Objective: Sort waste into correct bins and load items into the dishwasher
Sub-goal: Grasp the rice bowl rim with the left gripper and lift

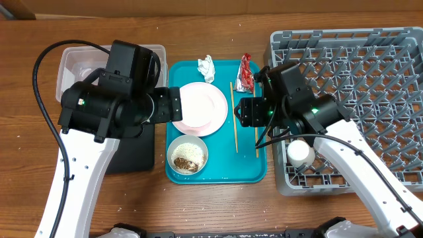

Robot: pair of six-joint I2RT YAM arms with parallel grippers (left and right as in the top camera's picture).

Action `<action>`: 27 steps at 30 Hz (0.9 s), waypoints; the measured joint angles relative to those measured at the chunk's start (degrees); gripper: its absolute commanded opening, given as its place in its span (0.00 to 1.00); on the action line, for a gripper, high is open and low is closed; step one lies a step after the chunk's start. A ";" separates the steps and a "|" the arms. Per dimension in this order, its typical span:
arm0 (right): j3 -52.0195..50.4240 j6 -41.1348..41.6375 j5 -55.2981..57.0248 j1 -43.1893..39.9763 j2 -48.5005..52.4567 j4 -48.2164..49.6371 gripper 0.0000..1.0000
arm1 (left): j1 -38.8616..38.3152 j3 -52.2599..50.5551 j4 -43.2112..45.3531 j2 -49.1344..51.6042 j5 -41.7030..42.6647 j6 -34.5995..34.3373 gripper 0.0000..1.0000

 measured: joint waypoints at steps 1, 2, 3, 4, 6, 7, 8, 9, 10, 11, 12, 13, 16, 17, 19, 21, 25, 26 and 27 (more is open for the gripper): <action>0.00 0.13 0.20 0.00 -0.50 0.00 0.77 | -0.24 -0.87 0.20 0.00 -0.17 0.00 0.86; 0.00 0.26 0.22 0.00 -1.07 0.00 0.78 | -0.35 -1.40 0.42 -0.02 -0.20 0.00 0.85; 0.00 0.50 0.46 -0.07 -2.12 -0.07 0.79 | -1.09 -3.80 1.22 0.04 -0.24 0.00 0.84; 0.00 0.92 0.76 -0.15 -3.37 -0.20 0.80 | -1.81 -6.47 2.78 0.04 -0.35 -0.02 0.83; 0.00 2.25 1.95 -0.57 -6.47 -1.09 0.84 | -3.72 -12.35 5.66 0.48 0.22 -0.02 0.83; 0.00 3.04 2.73 -0.98 -8.20 -1.64 0.86 | -4.96 -15.67 7.89 0.83 0.87 -0.02 0.83; 0.00 4.07 3.56 -1.49 -10.08 -2.23 0.88 | -6.12 -18.29 9.79 1.16 1.49 -0.02 0.83; 0.00 5.27 4.63 -2.21 -12.17 -2.80 0.89 | -8.20 -21.94 12.70 1.66 2.05 0.00 0.83; 0.00 6.14 5.29 -2.73 -13.70 -3.17 0.89 | -9.70 -24.06 14.29 1.97 2.45 0.00 0.83; 0.00 7.10 6.21 -3.50 -15.52 -3.50 0.89 | -11.63 -26.40 16.24 2.25 2.43 0.00 0.83; 0.00 8.15 6.71 -4.37 -17.35 -3.63 0.91 | -13.31 -28.24 17.68 2.47 2.25 -0.07 0.82; 0.00 8.66 7.21 -4.94 -18.58 -3.61 0.92 | -15.50 -30.51 19.65 2.75 1.90 -0.35 0.82; 0.02 9.90 8.26 -6.78 -21.75 -3.87 0.93 | -19.87 -35.10 24.09 3.78 -0.04 -2.38 0.77; 0.02 10.12 8.46 -7.21 -22.36 -4.17 0.93 | -20.87 -36.22 25.64 4.44 -0.85 -3.13 0.75; 0.02 10.58 8.81 -7.48 -22.77 -4.66 0.93 | -22.05 -37.99 29.33 6.47 -2.34 -4.42 0.71; 0.02 10.95 8.85 -7.52 -22.62 -5.05 0.94 | -22.38 -38.53 32.48 9.20 -3.28 -5.27 0.63; 0.02 11.17 9.09 -7.54 -21.86 -6.25 0.95 | -22.38 -38.56 36.00 13.97 -4.22 -6.19 0.47; 0.02 11.15 9.07 -7.52 -21.70 -6.49 0.95 | -22.38 -38.56 36.06 14.78 -4.35 -6.21 0.38; 0.02 11.17 9.09 -7.54 -21.57 -6.75 0.95 | -22.38 -38.56 36.06 15.39 -4.46 -6.25 0.29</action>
